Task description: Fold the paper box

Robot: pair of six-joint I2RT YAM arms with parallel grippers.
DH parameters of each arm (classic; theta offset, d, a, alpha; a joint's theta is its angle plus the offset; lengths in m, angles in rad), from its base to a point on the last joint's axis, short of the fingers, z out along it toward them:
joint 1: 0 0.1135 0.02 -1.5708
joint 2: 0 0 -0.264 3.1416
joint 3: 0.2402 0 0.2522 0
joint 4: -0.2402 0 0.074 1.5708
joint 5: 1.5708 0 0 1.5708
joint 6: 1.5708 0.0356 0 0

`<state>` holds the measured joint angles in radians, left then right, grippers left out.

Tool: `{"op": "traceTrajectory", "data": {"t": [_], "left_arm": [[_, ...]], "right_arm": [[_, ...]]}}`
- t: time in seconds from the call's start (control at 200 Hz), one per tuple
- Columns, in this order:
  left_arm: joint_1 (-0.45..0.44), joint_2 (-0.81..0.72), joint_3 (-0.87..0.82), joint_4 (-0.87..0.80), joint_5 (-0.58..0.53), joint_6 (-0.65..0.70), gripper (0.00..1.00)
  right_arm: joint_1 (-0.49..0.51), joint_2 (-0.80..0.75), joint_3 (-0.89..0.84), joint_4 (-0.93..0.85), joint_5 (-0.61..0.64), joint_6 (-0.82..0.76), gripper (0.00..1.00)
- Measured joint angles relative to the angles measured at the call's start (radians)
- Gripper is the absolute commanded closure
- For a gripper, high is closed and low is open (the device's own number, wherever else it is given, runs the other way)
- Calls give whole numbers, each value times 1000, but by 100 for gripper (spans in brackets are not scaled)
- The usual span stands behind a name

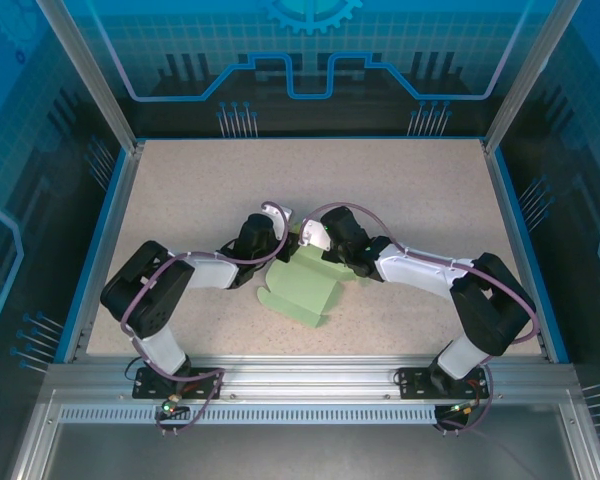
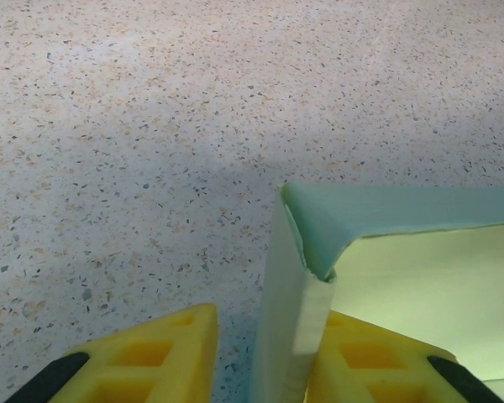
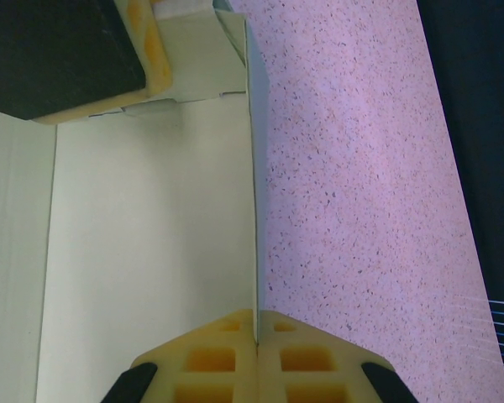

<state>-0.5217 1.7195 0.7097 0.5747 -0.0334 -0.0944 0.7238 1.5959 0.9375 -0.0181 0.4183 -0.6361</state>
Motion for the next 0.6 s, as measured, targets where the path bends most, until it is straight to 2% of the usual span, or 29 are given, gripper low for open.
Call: {"op": "traceTrajectory", "data": {"t": [0.35,0.6], "left_arm": [[1,2,-31,19,5,-4,59],[1,18,-66,60,16,-11,68]], "right_arm": [[-3,0,0,0,0,-2,100],[-5,0,0,0,0,-3,100]]}}
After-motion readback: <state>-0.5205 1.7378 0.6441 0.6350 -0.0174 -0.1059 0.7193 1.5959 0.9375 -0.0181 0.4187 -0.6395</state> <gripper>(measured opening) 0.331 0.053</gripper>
